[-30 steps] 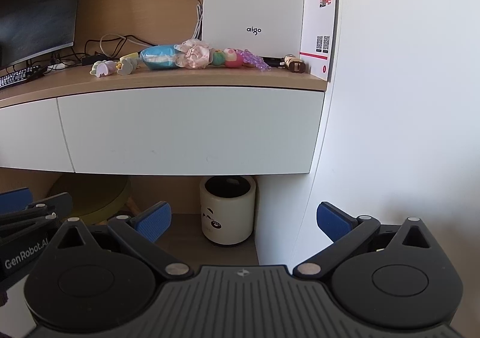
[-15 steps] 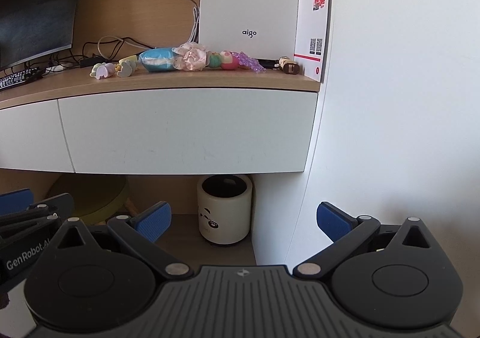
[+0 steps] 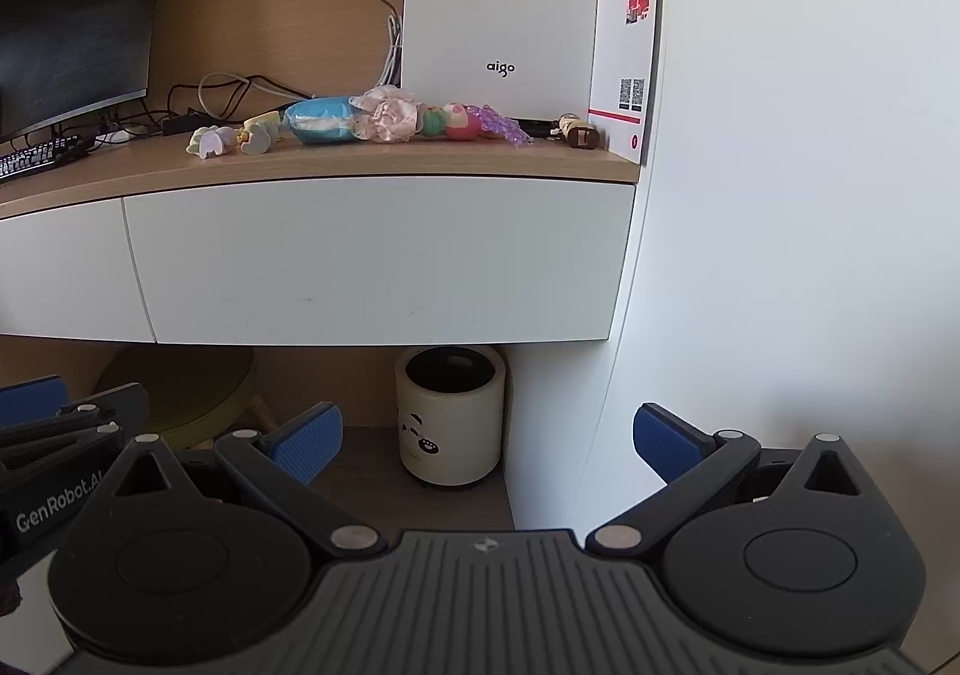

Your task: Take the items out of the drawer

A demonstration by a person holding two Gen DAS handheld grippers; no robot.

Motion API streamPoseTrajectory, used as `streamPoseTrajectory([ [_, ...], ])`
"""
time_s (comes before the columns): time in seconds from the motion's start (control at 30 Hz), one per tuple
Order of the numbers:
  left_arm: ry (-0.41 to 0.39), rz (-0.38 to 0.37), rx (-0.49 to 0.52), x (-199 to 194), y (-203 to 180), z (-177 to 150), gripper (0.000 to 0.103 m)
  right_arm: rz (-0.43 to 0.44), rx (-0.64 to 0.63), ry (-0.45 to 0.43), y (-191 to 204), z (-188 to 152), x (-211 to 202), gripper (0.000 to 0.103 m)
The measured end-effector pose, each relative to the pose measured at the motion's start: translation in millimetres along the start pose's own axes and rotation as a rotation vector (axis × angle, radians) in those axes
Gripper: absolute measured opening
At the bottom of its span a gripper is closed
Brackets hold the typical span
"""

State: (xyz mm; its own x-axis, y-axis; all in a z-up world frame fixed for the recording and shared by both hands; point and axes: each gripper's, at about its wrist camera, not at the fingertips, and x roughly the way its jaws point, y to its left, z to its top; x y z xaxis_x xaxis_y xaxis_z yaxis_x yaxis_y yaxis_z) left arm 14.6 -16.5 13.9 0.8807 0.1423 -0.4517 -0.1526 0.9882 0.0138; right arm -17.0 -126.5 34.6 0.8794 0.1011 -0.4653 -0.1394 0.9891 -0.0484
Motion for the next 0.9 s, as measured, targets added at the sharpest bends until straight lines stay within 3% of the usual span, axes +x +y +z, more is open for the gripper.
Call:
streamPoseTrajectory([
  [0.9,0.001,0.007,-0.010,-3.9,1.6,-1.6,0.051,0.003,0.002,0.000,-0.9,0.2,0.2,0.103],
])
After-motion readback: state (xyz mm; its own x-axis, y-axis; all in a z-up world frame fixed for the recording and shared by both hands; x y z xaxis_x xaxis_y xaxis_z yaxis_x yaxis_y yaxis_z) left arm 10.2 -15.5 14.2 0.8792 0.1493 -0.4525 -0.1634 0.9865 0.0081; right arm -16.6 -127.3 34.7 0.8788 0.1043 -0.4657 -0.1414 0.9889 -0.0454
